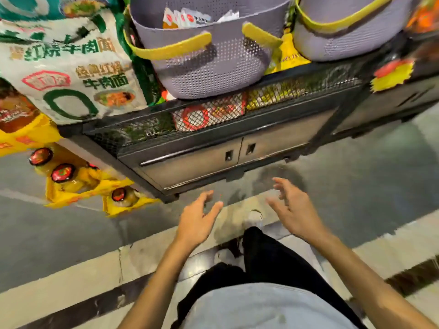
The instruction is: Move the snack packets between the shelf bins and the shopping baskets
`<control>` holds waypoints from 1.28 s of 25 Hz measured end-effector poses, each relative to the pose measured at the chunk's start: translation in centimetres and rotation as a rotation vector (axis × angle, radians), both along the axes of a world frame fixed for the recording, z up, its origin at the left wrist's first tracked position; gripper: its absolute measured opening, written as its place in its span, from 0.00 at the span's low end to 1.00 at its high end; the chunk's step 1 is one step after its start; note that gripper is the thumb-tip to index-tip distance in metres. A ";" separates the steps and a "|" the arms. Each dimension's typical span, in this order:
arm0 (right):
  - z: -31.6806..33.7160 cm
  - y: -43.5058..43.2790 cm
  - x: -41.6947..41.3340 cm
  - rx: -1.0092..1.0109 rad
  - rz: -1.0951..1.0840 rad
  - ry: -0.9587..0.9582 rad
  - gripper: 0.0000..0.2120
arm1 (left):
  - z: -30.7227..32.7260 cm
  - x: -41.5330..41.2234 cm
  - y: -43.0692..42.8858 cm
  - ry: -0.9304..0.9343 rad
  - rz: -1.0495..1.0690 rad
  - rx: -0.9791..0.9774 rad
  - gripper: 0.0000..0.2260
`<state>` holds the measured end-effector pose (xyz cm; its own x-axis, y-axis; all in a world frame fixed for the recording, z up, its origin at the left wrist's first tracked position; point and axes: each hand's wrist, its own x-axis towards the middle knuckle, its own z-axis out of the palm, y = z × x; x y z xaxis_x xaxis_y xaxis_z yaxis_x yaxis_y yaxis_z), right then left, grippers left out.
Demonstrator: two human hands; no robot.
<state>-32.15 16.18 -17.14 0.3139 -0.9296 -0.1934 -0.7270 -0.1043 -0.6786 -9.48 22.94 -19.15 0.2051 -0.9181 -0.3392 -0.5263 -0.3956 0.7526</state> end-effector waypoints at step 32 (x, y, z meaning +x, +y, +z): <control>-3.4 18.4 -55.4 0.243 -1.480 -0.186 0.25 | -2.7 -65.9 -8.4 -0.044 -1.268 0.256 0.19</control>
